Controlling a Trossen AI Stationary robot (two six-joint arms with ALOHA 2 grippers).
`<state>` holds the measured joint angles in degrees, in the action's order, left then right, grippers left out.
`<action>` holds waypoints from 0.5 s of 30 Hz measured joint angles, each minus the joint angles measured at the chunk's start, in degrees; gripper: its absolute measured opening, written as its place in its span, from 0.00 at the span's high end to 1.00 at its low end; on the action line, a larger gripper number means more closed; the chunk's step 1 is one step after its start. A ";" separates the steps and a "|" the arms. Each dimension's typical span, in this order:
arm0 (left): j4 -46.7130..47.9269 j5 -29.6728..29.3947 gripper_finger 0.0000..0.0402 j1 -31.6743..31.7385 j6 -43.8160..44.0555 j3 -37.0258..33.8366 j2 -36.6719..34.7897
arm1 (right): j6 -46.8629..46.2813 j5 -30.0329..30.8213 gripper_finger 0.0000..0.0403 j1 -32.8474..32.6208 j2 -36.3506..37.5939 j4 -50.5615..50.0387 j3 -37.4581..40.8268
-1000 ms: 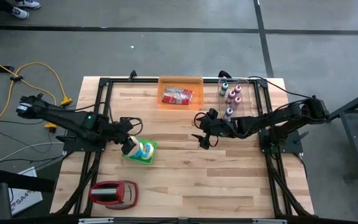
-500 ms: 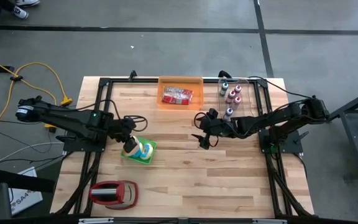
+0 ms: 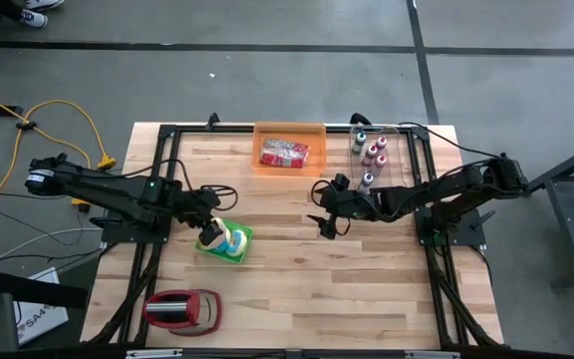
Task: Pick & Place Food Item
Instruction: Put the brown donut into the green bin
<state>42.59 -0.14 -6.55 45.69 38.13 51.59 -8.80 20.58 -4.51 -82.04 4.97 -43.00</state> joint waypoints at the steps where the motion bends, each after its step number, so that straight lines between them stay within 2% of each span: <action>1: -0.10 0.06 0.35 0.00 0.02 0.00 0.00 | 0.00 0.00 0.12 0.02 0.00 -0.02 0.00; 15: -0.19 1.82 0.35 0.00 0.44 0.00 -1.63 | 0.00 0.00 0.12 0.02 0.00 -0.02 0.00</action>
<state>42.39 1.68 -6.55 46.13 38.13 49.96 -8.80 20.58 -4.49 -82.04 4.95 -43.00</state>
